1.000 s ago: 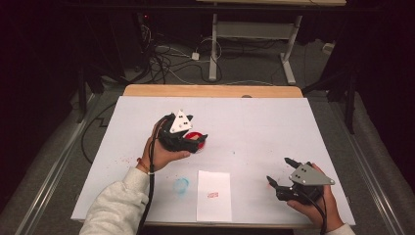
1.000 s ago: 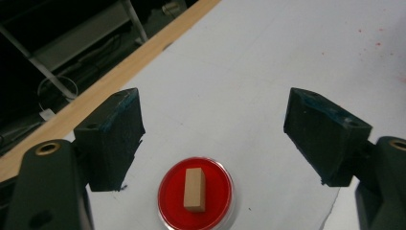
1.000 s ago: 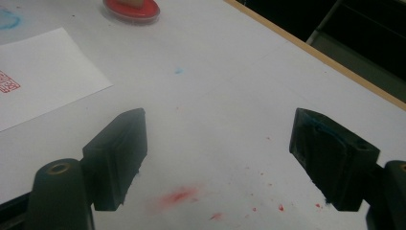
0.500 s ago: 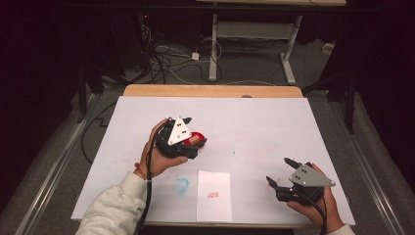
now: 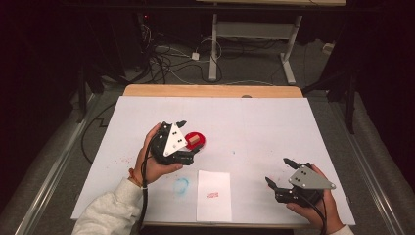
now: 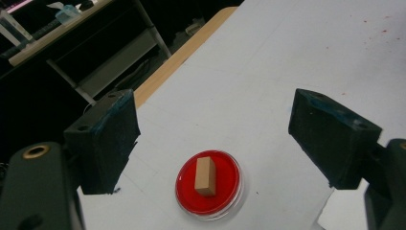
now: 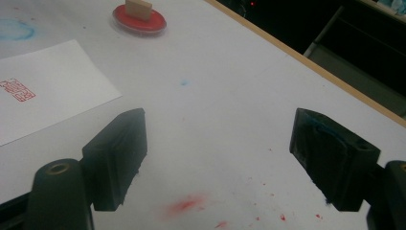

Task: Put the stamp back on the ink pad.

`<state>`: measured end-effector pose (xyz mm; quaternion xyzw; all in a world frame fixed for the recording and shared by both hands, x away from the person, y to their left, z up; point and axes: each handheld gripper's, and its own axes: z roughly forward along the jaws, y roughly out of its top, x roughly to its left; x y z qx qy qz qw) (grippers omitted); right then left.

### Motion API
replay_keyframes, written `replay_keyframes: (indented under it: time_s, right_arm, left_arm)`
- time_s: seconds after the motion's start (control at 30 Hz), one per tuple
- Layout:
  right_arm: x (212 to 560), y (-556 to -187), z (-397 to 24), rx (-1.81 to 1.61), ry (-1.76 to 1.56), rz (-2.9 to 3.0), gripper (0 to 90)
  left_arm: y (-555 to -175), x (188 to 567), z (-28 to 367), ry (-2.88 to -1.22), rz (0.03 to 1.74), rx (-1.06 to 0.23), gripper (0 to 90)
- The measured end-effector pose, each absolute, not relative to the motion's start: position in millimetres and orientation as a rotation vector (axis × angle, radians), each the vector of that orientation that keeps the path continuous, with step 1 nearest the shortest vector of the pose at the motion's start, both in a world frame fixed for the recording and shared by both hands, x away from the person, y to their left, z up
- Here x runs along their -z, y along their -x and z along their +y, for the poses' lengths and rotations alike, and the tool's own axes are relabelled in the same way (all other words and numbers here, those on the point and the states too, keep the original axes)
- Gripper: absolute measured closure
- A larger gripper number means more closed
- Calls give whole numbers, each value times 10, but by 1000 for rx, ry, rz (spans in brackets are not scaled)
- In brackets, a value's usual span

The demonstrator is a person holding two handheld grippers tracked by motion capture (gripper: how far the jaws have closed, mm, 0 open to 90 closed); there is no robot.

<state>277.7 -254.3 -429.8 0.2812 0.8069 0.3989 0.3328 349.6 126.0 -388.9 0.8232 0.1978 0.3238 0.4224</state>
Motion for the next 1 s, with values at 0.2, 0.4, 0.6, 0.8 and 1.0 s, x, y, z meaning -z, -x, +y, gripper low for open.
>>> replay_keyframes:
  time_s: [0.2,0.4,0.6,0.8,1.0]
  right_arm:
    - [4289,-2764,-2537,-1042,-730,2098,204]
    - [4272,-2747,-2529,-1051,-723,2086,204]
    - [4268,-2737,-2516,-1049,-713,2086,204]
    - [4269,-2734,-2509,-1045,-710,2083,204]
    - [4277,-2736,-2513,-1042,-714,2082,204]
  left_arm:
    - [-3383,3928,1328,-2050,484,-855,170]
    - [-3298,3998,1408,-2051,485,-885,170]
    - [-3228,4056,1498,-2047,492,-904,170]
    - [-3181,4117,1582,-2055,494,-907,170]
    - [-3139,4195,1682,-2060,514,-896,170]
